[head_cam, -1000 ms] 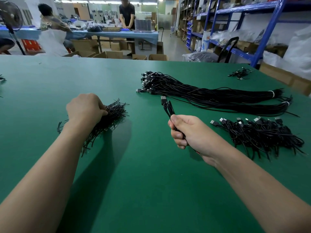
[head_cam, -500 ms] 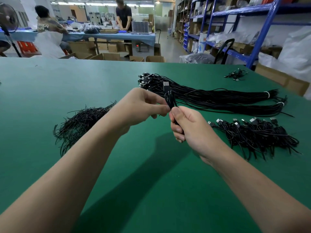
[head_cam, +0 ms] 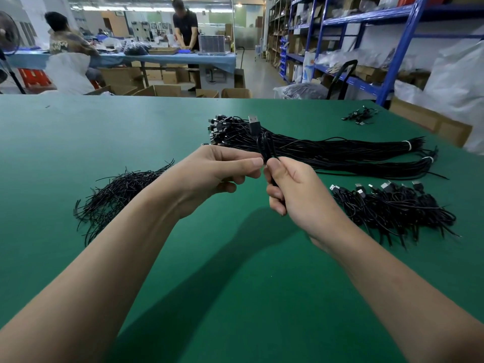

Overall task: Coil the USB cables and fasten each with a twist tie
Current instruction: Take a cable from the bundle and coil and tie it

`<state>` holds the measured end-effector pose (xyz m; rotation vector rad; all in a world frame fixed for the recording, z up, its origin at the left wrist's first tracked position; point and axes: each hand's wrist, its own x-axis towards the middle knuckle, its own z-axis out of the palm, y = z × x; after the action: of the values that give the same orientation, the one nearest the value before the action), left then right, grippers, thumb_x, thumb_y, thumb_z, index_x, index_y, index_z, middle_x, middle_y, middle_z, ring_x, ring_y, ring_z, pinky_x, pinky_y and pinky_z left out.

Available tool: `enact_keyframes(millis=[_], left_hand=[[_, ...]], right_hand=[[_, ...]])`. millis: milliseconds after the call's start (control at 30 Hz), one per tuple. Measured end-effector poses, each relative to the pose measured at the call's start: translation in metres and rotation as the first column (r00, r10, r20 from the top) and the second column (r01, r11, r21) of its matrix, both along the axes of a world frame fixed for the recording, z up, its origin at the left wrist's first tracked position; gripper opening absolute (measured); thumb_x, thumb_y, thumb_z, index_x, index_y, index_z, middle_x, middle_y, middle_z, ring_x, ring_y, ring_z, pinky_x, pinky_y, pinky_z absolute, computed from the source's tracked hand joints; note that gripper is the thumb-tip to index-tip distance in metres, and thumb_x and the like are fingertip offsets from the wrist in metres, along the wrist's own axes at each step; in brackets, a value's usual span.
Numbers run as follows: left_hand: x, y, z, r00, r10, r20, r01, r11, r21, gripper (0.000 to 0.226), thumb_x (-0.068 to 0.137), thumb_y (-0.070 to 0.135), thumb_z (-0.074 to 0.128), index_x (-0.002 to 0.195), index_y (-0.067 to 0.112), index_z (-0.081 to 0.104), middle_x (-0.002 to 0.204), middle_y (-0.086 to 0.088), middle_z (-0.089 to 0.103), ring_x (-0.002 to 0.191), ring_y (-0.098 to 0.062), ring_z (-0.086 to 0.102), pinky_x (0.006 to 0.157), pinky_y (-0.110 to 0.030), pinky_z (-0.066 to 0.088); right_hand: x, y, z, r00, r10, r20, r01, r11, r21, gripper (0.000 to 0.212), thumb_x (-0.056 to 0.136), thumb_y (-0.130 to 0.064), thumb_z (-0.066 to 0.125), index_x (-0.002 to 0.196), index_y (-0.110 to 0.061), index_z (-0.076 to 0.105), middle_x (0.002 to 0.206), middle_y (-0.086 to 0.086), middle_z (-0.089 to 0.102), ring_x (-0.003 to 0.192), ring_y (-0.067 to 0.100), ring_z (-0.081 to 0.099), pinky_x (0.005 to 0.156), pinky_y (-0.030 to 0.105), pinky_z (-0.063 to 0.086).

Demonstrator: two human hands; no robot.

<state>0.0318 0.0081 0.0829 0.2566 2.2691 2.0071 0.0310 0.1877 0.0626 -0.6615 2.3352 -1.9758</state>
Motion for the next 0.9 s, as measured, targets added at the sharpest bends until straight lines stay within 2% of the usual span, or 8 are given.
enact_keyframes(millis=[67, 167, 300, 400, 533, 633, 800, 900], left_hand=[[-0.001, 0.001, -0.002, 1.0, -0.031, -0.004, 0.031, 0.999, 0.041, 0.028, 0.07, 0.041, 0.077, 0.093, 0.024, 0.083, 0.083, 0.004, 0.073, 0.065, -0.003, 0.055, 0.064, -0.017, 0.045], [-0.001, 0.001, -0.004, 0.999, -0.05, -0.013, 0.05, 0.996, 0.073, 0.023, 0.08, 0.034, 0.07, 0.098, 0.024, 0.081, 0.088, 0.005, 0.072, 0.073, -0.005, 0.058, 0.073, -0.024, 0.044], [-0.001, 0.003, -0.01, 0.998, 0.003, -0.065, 0.003, 0.997, 0.083, 0.021, 0.075, 0.03, 0.073, 0.094, 0.027, 0.081, 0.087, 0.009, 0.072, 0.081, -0.004, 0.06, 0.075, -0.025, 0.042], [-0.002, 0.006, -0.012, 0.991, 0.041, -0.13, -0.026, 0.993, 0.112, 0.017, 0.074, 0.033, 0.074, 0.088, 0.025, 0.081, 0.082, 0.011, 0.07, 0.081, -0.005, 0.056, 0.073, -0.025, 0.04], [-0.002, 0.008, -0.012, 0.969, 0.09, -0.231, -0.07, 0.993, 0.091, 0.025, 0.077, 0.035, 0.075, 0.095, 0.017, 0.077, 0.088, 0.001, 0.071, 0.082, -0.011, 0.053, 0.073, -0.028, 0.038], [-0.001, 0.011, -0.012, 0.957, 0.084, -0.276, -0.068, 0.995, 0.068, 0.028, 0.08, 0.034, 0.072, 0.099, 0.014, 0.077, 0.087, -0.004, 0.071, 0.082, -0.015, 0.05, 0.071, -0.031, 0.036], [0.001, 0.011, -0.009, 0.963, 0.013, -0.268, -0.003, 0.999, 0.037, 0.025, 0.085, 0.033, 0.068, 0.098, 0.012, 0.075, 0.087, 0.001, 0.068, 0.085, -0.014, 0.049, 0.072, -0.031, 0.034], [0.002, 0.011, -0.008, 0.962, 0.029, -0.273, -0.01, 0.998, 0.068, 0.026, 0.084, 0.031, 0.068, 0.099, 0.01, 0.073, 0.082, 0.007, 0.067, 0.084, -0.013, 0.049, 0.071, -0.028, 0.035]], right_hand=[[-0.001, 0.001, 0.001, 1.0, 0.007, 0.014, -0.007, 1.0, -0.019, 0.033, 0.109, -0.023, 0.038, 0.081, -0.009, 0.046, 0.052, -0.016, 0.041, 0.045, 0.004, 0.035, 0.044, 0.017, 0.03], [-0.002, 0.003, 0.002, 0.999, 0.025, 0.031, -0.024, 0.999, -0.042, 0.034, 0.11, -0.025, 0.037, 0.081, -0.009, 0.047, 0.053, -0.013, 0.037, 0.045, 0.004, 0.033, 0.044, 0.016, 0.029], [-0.003, 0.007, 0.005, 0.992, 0.107, 0.062, -0.105, 0.994, -0.036, 0.036, 0.109, -0.035, 0.037, 0.082, -0.014, 0.047, 0.057, -0.007, 0.033, 0.048, 0.009, 0.031, 0.05, 0.022, 0.032], [-0.002, 0.008, 0.008, 0.981, 0.177, 0.084, -0.174, 0.984, -0.036, 0.037, 0.109, -0.039, 0.036, 0.081, -0.017, 0.047, 0.057, -0.008, 0.033, 0.047, 0.01, 0.032, 0.051, 0.021, 0.034], [0.001, 0.007, 0.013, 0.978, 0.195, 0.077, -0.194, 0.981, -0.026, 0.038, 0.109, -0.039, 0.035, 0.081, -0.017, 0.047, 0.057, -0.009, 0.033, 0.046, 0.01, 0.031, 0.05, 0.021, 0.033], [0.005, 0.007, 0.015, 0.983, 0.169, 0.064, -0.171, 0.985, 0.014, 0.037, 0.109, -0.037, 0.034, 0.083, -0.014, 0.046, 0.056, -0.009, 0.033, 0.045, 0.01, 0.03, 0.051, 0.025, 0.03], [0.006, 0.007, 0.021, 0.98, 0.176, 0.094, -0.179, 0.984, 0.026, 0.033, 0.111, -0.025, 0.032, 0.083, -0.012, 0.046, 0.056, -0.009, 0.031, 0.046, 0.006, 0.025, 0.049, 0.025, 0.021], [0.004, 0.011, 0.025, 0.959, 0.249, 0.134, -0.256, 0.966, 0.036, 0.03, 0.111, -0.022, 0.031, 0.086, -0.014, 0.046, 0.061, -0.007, 0.032, 0.049, 0.007, 0.029, 0.051, 0.023, 0.026]])
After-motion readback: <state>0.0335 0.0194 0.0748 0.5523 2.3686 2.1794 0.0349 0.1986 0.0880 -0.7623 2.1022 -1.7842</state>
